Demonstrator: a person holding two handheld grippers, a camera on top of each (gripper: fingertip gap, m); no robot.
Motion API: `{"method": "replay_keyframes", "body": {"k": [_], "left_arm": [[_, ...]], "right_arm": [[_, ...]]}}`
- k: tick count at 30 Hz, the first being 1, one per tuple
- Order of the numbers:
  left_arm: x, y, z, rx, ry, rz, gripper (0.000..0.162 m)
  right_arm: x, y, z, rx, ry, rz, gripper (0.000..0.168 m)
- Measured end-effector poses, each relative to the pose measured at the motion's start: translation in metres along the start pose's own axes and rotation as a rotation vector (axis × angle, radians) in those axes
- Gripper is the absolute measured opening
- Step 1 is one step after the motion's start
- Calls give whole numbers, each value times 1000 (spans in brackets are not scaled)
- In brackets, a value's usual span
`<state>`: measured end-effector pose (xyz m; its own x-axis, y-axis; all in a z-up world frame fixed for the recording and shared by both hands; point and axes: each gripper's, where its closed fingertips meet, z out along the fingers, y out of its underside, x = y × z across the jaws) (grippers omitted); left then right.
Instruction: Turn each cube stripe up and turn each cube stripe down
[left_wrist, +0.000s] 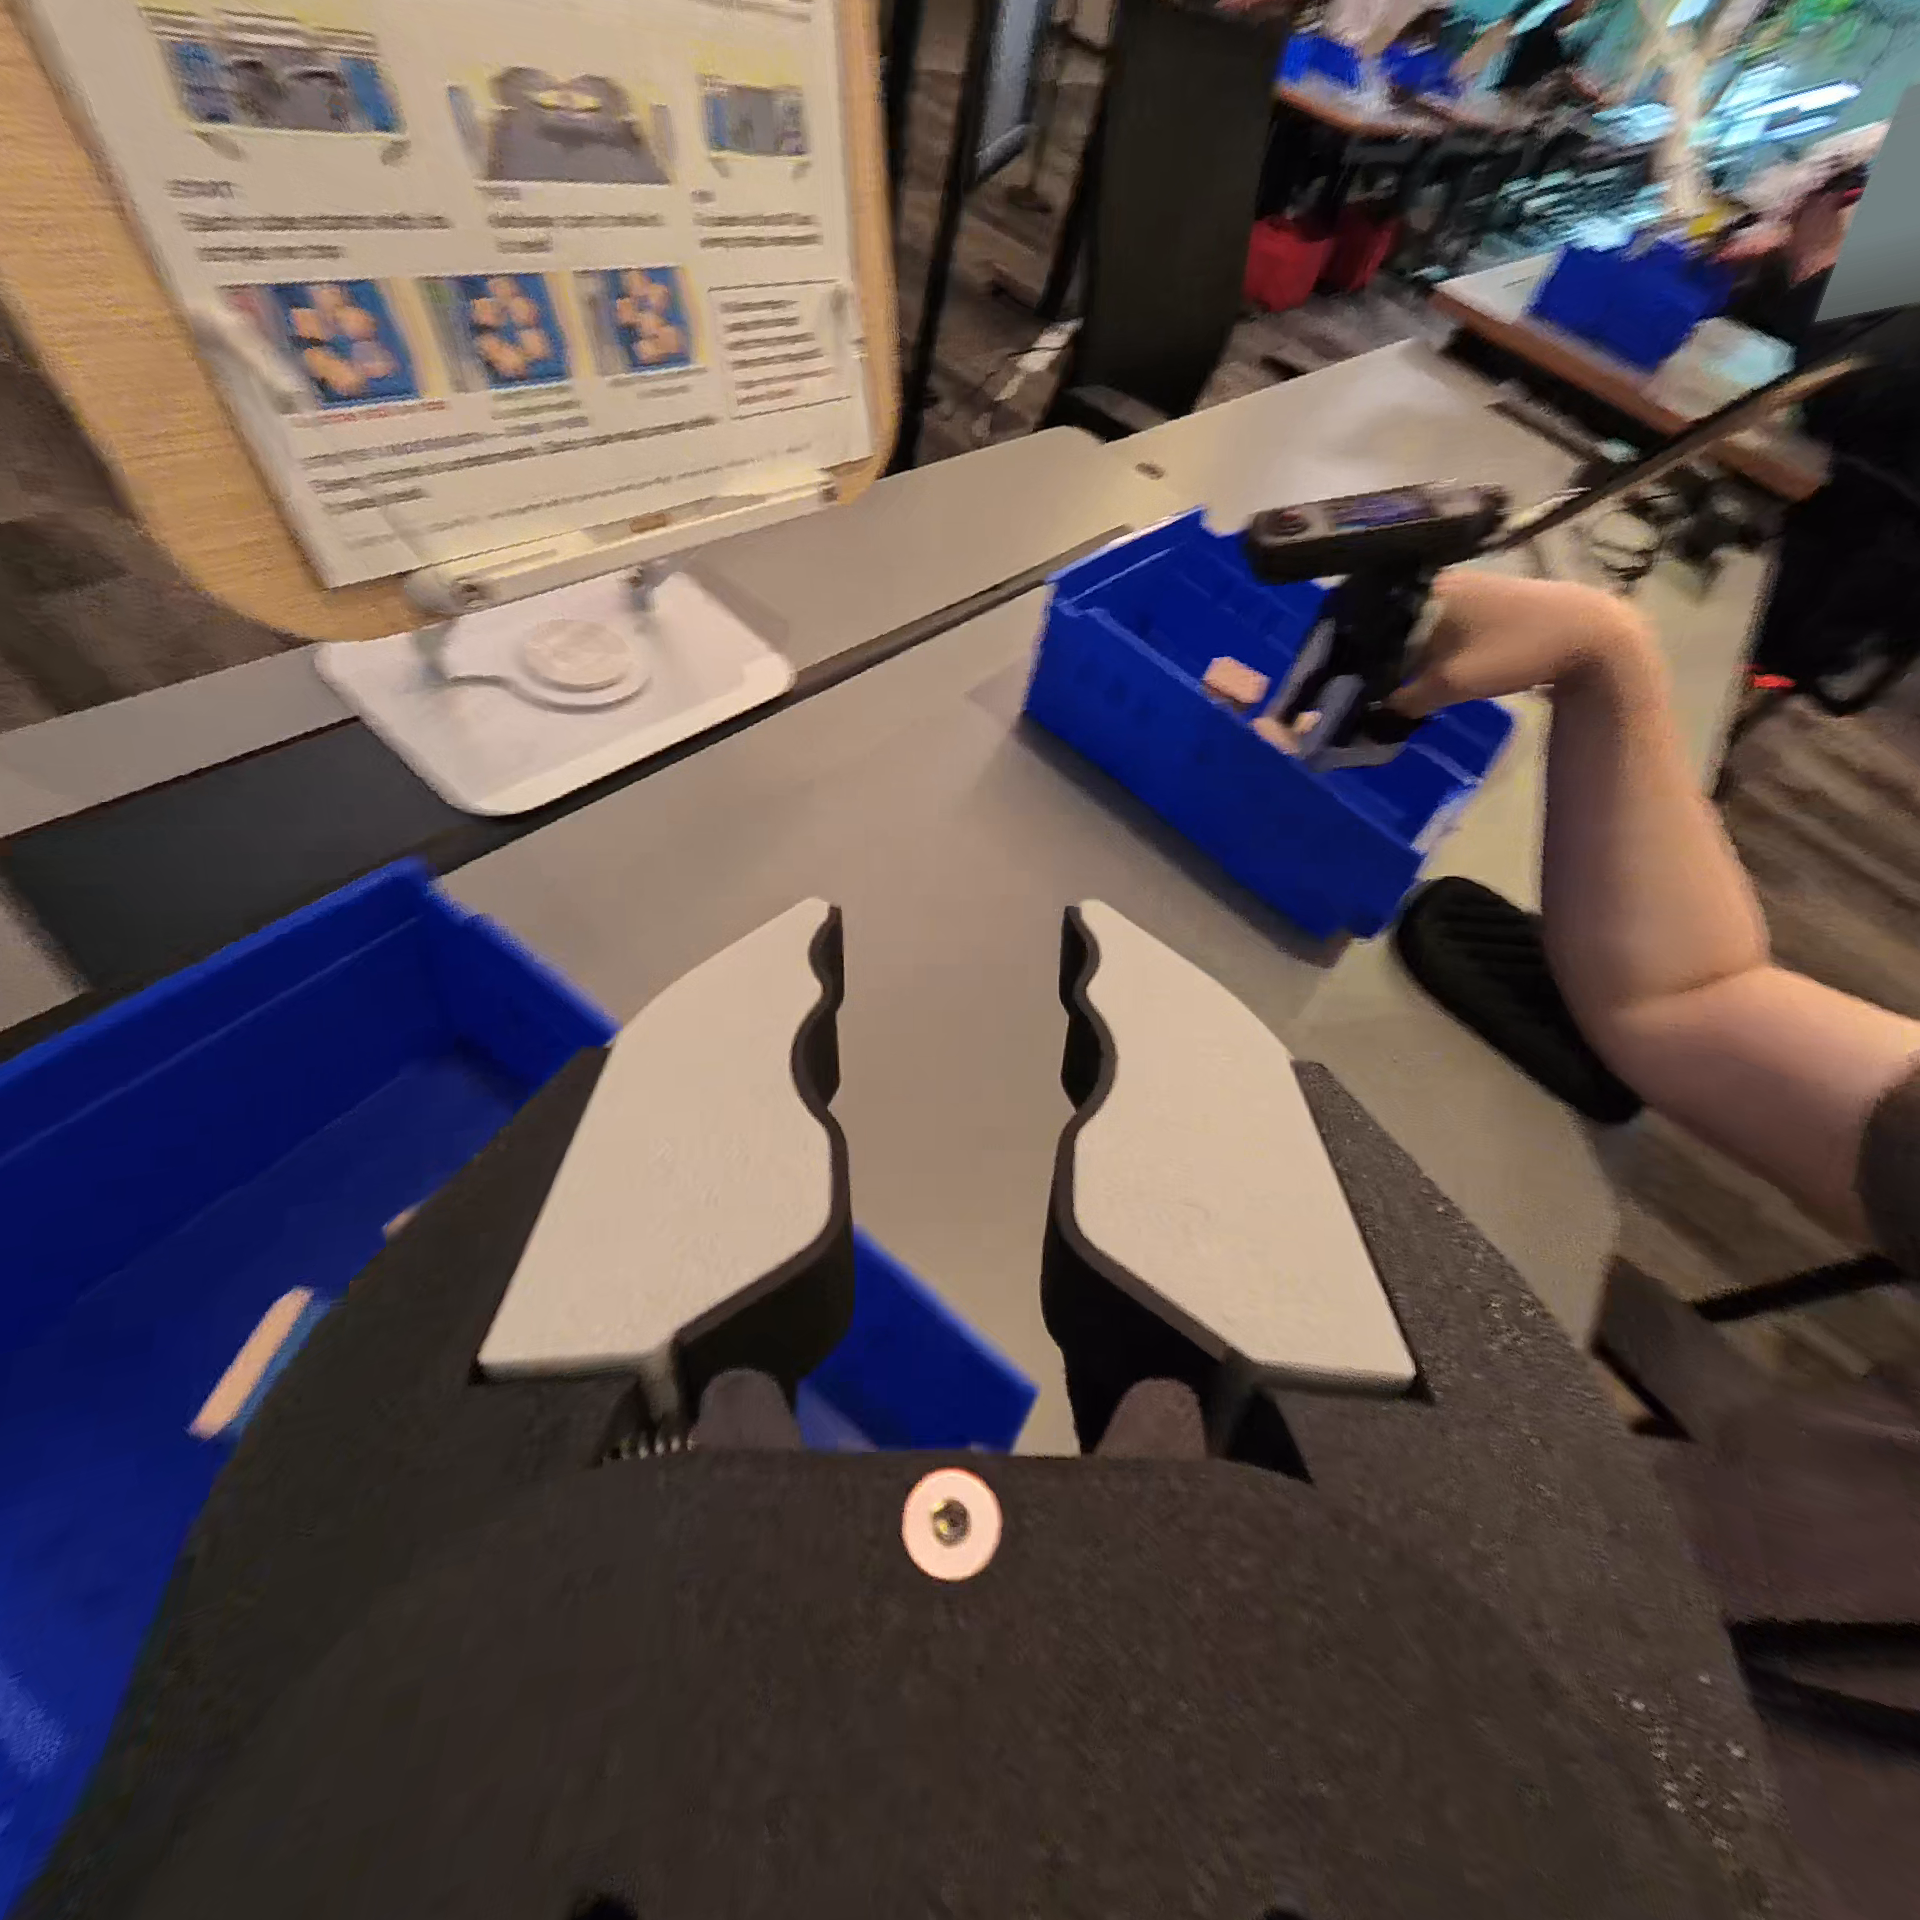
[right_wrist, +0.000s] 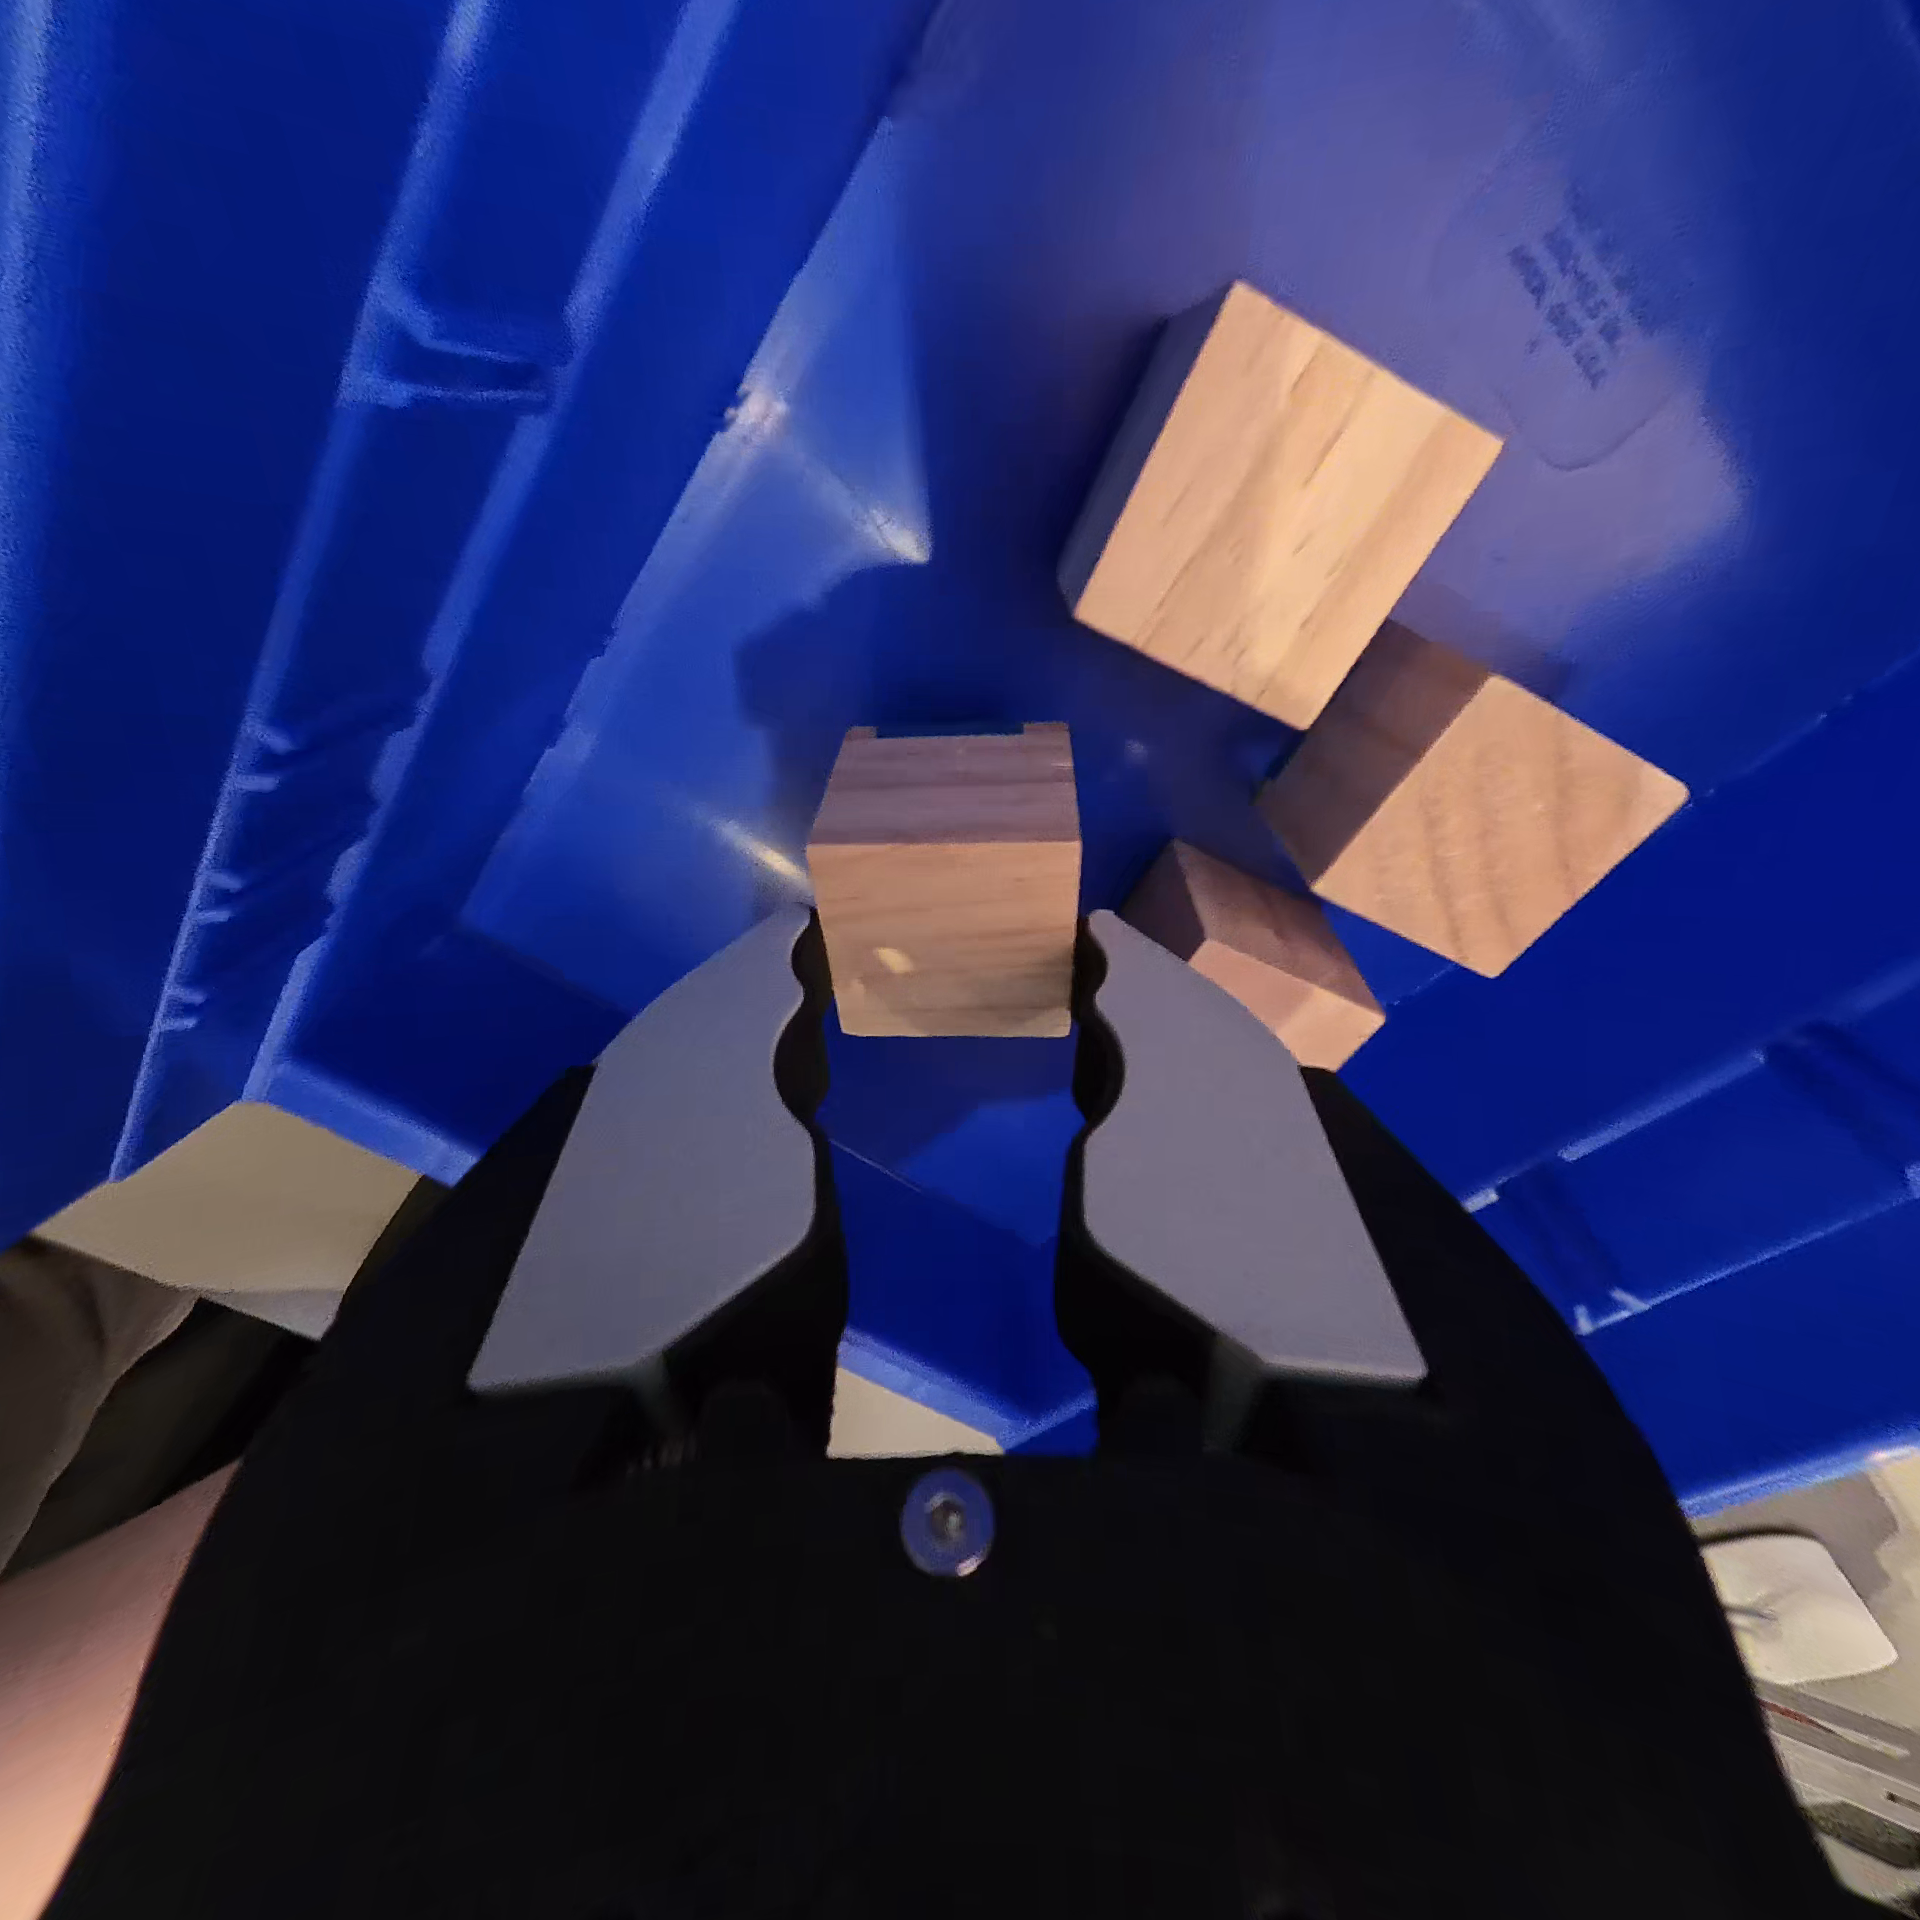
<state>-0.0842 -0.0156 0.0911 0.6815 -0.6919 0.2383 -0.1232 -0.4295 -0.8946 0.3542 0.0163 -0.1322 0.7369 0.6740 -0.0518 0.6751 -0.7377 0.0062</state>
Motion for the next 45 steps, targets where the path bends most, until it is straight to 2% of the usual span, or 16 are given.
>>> {"method": "replay_keyframes", "body": {"k": [4,8,13,16,19,25,34,39,42,45], "left_arm": [[-48,14,-25,-53,-234,-1,40],[-76,24,-39,-87,-334,-5,39],[-110,60,-40,-289,-442,51,41],[-135,69,-37,-339,-518,131,41],[-150,83,-30,-395,-525,167,40],[-174,129,-18,-607,-510,205,43],[-189,154,2,-744,-472,343,48],[-192,165,17,-793,-396,364,56],[-203,178,20,-854,-411,372,64],[-207,185,19,-907,-428,365,65]], "right_arm": [[4,-1,6,-14,3,8,46],[8,-3,9,-9,10,16,46],[7,0,13,-35,10,-3,49],[7,-7,4,29,26,-14,53],[8,-13,-15,121,59,-37,59],[7,-18,-46,246,130,-61,59],[3,-21,-35,202,123,-103,60],[-1,-23,-34,199,112,-120,60],[-1,-22,-36,199,119,-126,60],[-2,-22,-38,207,120,-127,59]]}}
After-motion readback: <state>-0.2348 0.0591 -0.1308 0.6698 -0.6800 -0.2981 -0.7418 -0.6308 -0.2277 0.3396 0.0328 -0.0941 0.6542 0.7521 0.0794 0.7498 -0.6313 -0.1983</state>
